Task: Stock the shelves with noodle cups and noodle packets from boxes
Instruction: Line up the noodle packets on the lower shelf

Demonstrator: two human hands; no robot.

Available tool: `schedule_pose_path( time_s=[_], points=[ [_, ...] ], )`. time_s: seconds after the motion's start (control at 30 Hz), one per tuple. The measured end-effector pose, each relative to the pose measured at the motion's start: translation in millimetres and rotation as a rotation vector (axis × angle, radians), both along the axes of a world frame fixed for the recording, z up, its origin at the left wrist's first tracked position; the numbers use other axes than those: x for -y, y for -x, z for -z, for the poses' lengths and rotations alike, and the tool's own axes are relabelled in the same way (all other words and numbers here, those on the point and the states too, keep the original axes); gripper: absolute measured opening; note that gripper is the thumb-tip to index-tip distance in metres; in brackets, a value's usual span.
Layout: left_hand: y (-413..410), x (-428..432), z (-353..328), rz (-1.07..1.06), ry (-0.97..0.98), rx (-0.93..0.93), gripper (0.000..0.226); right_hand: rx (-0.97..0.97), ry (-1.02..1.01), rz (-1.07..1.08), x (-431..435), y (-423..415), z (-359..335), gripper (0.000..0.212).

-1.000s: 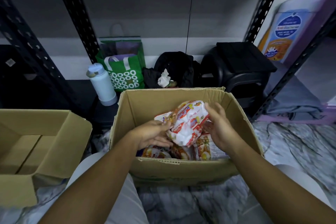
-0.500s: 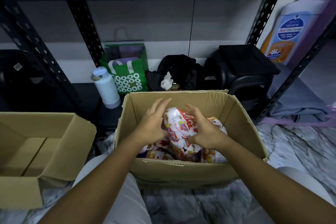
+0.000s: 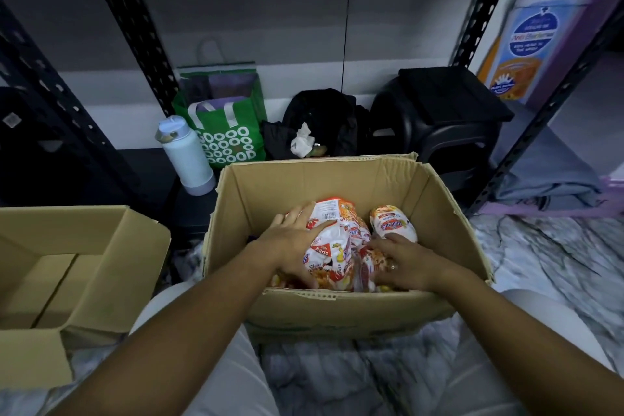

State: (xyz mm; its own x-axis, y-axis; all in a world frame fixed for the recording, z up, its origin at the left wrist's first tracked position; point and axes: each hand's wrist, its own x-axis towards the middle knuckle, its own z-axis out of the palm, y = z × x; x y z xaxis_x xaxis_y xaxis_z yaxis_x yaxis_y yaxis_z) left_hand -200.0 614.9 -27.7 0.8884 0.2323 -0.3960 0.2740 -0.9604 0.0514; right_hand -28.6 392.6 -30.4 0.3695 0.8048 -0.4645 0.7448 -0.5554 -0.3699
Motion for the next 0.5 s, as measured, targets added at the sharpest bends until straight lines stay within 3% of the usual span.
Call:
schedule_pose_path(
  time_s=[0.13, 0.2, 0.37, 0.5],
  points=[
    [-3.6, 2.7, 1.3, -0.002, 0.016, -0.02, 0.134, -0.136, -0.031, 0.112, 1.6, -6.9, -1.3, 0.083],
    [-2.8, 5.6, -1.6, -0.053, -0.006, -0.003, 0.129, -0.197, -0.063, 0.268, -2.7, -9.5, -2.4, 0.079],
    [-0.9, 12.9, -5.0, -0.288, -0.028, 0.005, 0.123, -0.122, -0.095, 0.654, -22.9, -36.5, 0.7, 0.069],
    [-6.9, 27.1, 6.5, -0.39, -0.03, -0.095, 0.124, -0.065, 0.036, 0.624, -41.4, -52.5, 9.1, 0.071]
  ],
)
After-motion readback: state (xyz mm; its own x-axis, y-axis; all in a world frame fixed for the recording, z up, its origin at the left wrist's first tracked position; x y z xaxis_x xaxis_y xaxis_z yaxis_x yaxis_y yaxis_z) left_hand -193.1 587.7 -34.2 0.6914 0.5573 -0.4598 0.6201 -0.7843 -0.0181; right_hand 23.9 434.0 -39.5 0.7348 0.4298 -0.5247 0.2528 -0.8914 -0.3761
